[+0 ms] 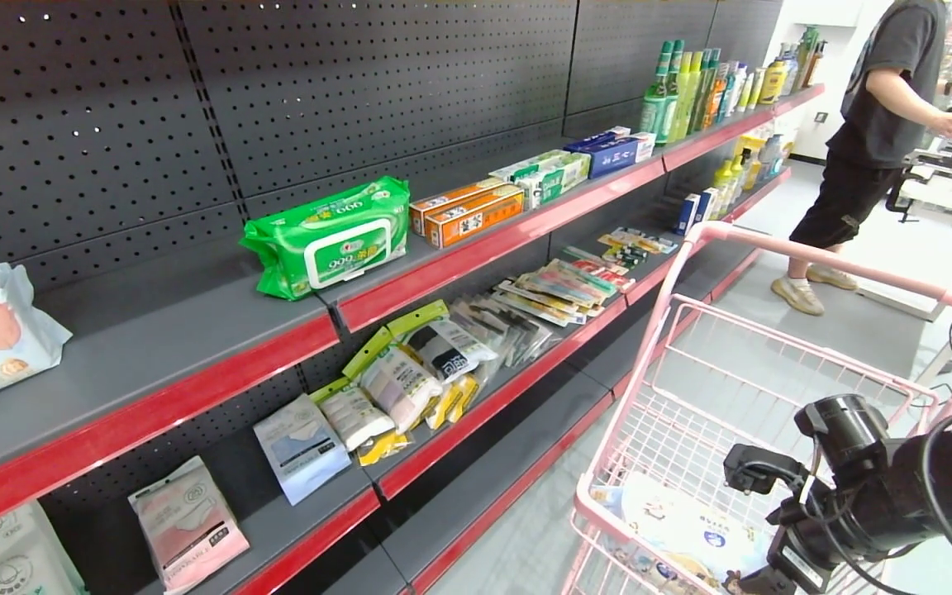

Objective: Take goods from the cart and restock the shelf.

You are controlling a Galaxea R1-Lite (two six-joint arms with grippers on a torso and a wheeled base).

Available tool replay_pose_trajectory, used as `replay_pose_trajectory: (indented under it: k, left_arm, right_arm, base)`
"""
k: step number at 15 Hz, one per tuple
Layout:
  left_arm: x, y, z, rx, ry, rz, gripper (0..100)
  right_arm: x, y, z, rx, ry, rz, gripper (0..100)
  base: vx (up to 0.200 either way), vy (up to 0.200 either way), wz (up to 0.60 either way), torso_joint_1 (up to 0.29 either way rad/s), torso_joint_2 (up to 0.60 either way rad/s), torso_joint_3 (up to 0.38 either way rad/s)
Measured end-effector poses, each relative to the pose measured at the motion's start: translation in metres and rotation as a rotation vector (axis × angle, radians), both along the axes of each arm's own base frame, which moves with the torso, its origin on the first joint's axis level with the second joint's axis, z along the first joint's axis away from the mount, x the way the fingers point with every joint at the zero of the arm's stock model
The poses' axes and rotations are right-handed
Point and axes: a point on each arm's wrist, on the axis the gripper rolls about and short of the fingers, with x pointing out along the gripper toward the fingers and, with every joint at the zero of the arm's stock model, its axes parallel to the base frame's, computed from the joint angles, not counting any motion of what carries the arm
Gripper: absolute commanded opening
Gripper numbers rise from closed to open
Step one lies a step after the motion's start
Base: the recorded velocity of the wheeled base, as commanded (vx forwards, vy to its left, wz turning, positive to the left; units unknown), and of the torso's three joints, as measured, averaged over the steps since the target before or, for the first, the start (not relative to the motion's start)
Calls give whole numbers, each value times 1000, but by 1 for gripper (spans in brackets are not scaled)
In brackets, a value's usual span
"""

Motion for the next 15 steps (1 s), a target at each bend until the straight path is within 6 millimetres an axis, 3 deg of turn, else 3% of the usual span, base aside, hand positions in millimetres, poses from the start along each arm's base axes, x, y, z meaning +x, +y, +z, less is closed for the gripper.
replay_pose_trajectory:
  k: [8, 15]
  left_arm:
    - [0, 0, 0, 0, 0, 0, 100]
    - [0, 0, 0, 0, 0, 0, 100]
  right_arm:
    - [7, -11, -30, 76, 43, -18, 100]
    - [11, -8, -46, 76, 37, 2, 100]
  base:
    - [0, 0, 0, 0, 0, 0]
    - [0, 0, 0, 0, 0, 0]
